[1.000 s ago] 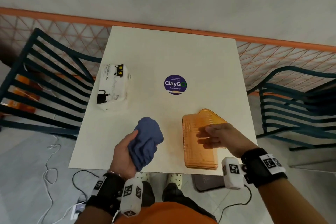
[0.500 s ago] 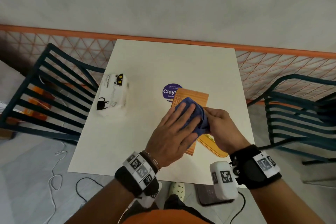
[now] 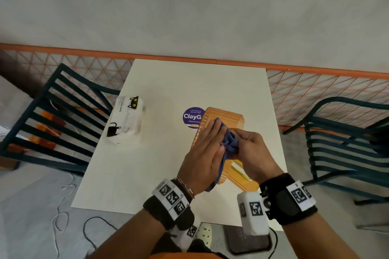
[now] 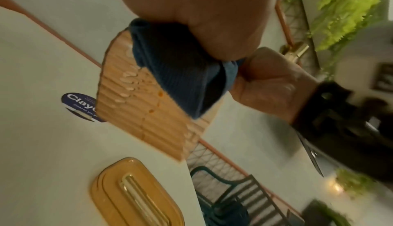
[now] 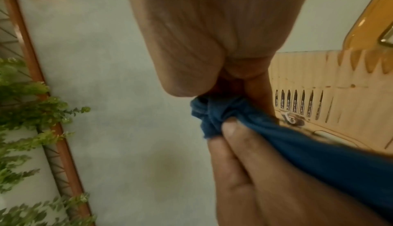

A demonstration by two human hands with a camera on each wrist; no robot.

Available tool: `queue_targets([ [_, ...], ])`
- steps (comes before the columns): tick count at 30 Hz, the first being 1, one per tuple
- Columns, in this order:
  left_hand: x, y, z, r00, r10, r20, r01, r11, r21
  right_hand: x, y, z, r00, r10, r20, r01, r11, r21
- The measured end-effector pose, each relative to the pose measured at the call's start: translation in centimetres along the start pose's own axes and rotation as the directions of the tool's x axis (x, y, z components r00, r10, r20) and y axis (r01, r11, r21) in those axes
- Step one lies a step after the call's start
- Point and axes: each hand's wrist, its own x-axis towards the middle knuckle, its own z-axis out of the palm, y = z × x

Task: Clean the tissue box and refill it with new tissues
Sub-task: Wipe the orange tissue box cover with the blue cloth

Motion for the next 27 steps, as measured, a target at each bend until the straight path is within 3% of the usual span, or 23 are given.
queue_targets([
  [2,1.9,-0.7,-0.9,0.995,-0.094,-0.009,0.094,0.995,-0.034,-0.4,0.1,0.3,1.0,0.006,0.025,-0.007,1.0,0.021],
  [5,3.5,-1.5,-2.1,0.938,-0.335,-0.087,0.326,0.94,-0.103,-0.6,-0.4,0.5,1.0,-0.004,0.017,0.003,0.998,0.066],
  [6,3.2,-1.0,-2.2,0.937,-0.333,-0.103,0.325,0.941,-0.091,-0.5,-0.5,0.6,1.0,-0.013,0.01,0.012,0.997,0.076],
  [9,1.4,0.9,-0.9,0.992,-0.104,-0.071,0.101,0.994,-0.046,-0.5,-0.3,0.8,0.999,-0.038,-0.03,0.04,0.998,0.057],
  [11,2.5,0.4,-0.6,0.998,-0.035,-0.049,0.032,0.997,-0.077,-0.5,-0.5,0.9,0.998,-0.037,-0.042,0.039,0.998,0.052],
  [16,4.5,-2.8,-2.6,0.96,-0.267,-0.081,0.255,0.958,-0.133,0.4,-1.9,1.0,0.985,0.019,-0.169,0.011,0.984,0.18],
  [17,3.5,-2.5,-2.5,0.972,-0.218,-0.087,0.209,0.972,-0.104,0.8,-1.9,1.2,0.978,0.049,-0.205,-0.004,0.976,0.218],
  [19,1.5,-1.2,-1.4,1.0,-0.005,-0.018,0.005,1.0,0.004,1.1,-1.9,2.0,0.962,0.104,-0.254,-0.04,0.969,0.246],
  [21,1.7,-1.1,-0.6,0.991,0.126,0.034,-0.128,0.991,0.048,1.4,-1.5,2.9,0.945,0.139,-0.297,-0.063,0.966,0.251],
  [23,4.1,-2.4,-1.3,0.996,0.081,0.043,-0.083,0.996,0.036,1.7,-1.3,3.5,0.923,0.18,-0.34,-0.065,0.944,0.323],
  [25,5.6,-4.2,-2.8,0.998,-0.059,0.016,0.058,0.998,0.034,2.1,-1.3,3.7,0.909,0.226,-0.351,-0.064,0.906,0.418],
  [27,4.3,-5.0,-3.5,0.996,-0.079,-0.048,0.082,0.994,0.068,2.5,-1.4,4.2,0.89,0.276,-0.362,-0.076,0.875,0.478],
])
